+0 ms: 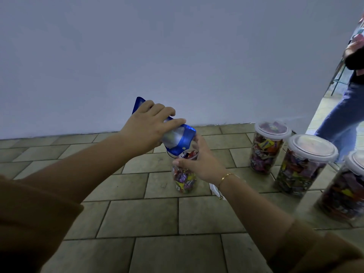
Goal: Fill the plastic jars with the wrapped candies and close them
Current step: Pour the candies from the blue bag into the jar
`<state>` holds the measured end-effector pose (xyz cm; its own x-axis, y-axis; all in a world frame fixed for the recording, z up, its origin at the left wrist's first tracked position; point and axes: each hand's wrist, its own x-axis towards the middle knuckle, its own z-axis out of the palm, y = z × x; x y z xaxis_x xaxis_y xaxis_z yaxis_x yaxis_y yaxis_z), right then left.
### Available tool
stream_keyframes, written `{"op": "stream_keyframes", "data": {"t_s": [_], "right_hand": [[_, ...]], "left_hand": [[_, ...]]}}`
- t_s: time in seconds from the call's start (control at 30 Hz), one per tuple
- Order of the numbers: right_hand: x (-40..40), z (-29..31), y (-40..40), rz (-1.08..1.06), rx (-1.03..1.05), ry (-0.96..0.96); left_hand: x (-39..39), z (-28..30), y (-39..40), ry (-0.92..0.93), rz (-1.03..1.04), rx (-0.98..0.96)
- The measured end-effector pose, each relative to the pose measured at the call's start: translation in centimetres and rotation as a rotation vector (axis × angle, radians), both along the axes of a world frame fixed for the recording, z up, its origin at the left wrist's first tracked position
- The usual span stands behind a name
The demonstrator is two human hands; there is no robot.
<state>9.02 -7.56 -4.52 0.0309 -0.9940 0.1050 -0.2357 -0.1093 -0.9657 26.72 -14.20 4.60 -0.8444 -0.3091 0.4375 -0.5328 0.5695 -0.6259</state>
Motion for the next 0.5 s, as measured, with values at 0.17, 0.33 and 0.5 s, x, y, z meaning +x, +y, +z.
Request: {"op": "stream_keyframes", "data": {"t_s": [0.17, 0.33, 0.5], "right_hand": [[0.3, -0.3, -0.1, -0.006, -0.008, -0.029], [0.5, -0.5, -0.4, 0.004, -0.013, -0.037], [0.0, -0.2, 0.1, 0.010, -0.037, -0.004]], "left_hand": [[-0.1, 0.4, 0.2, -0.027, -0.004, -0.026], [-0.3, 0.9, 0.4, -0.041, 0.000, -0.042], [-0.2, 1.4, 0.7, -0.037, 0.017, -0.058]]}}
